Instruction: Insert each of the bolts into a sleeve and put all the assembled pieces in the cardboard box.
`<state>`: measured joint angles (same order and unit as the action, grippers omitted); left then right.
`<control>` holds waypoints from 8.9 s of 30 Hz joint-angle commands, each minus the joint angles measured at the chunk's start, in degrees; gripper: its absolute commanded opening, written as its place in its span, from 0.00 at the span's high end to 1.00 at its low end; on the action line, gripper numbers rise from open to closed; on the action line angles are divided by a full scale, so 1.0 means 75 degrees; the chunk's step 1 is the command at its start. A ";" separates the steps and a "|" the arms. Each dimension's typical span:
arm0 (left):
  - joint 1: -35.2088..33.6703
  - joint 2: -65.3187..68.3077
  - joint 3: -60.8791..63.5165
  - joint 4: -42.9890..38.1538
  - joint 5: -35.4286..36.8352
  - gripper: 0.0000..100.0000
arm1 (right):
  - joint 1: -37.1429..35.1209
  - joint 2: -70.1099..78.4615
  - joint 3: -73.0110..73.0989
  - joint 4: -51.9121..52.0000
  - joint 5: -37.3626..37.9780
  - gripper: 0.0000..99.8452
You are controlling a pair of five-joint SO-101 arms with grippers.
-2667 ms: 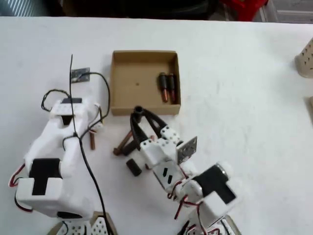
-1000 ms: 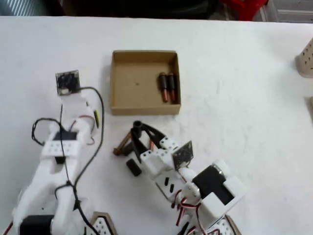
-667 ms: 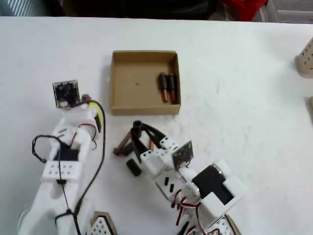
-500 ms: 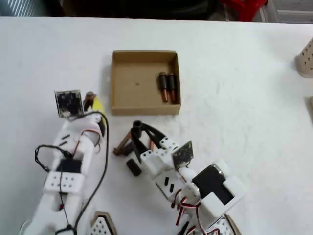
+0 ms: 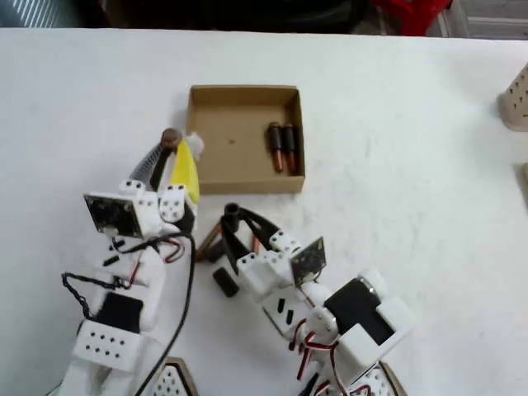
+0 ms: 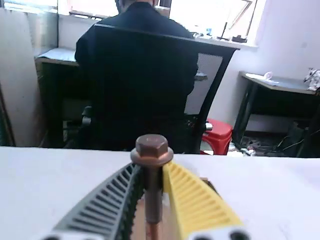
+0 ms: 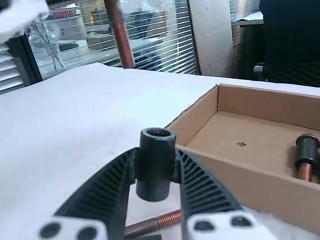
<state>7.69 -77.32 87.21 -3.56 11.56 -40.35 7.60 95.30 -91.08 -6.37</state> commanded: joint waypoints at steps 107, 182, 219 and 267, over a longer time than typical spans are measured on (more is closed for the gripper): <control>0.2081 -0.0932 -0.0316 0.2239 -0.0035 0.98 | -0.0041 -0.0264 -0.0012 -0.0041 0.0070 0.98; 0.2069 -0.0967 0.0457 0.3821 -0.0738 0.78 | -0.0006 -0.0264 -0.0035 -0.0041 0.0070 0.98; 0.0838 -0.0967 -0.2157 0.4091 -0.0738 0.98 | 0.0006 -0.0264 -0.0035 -0.0041 0.0082 0.98; -0.1436 -0.3604 0.1313 0.7865 -0.1571 0.98 | 0.0486 -0.0346 0.0105 0.0006 0.0035 0.98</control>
<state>-2.77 -103.87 97.05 54.73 1.98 -38.59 7.69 95.56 -90.99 -6.20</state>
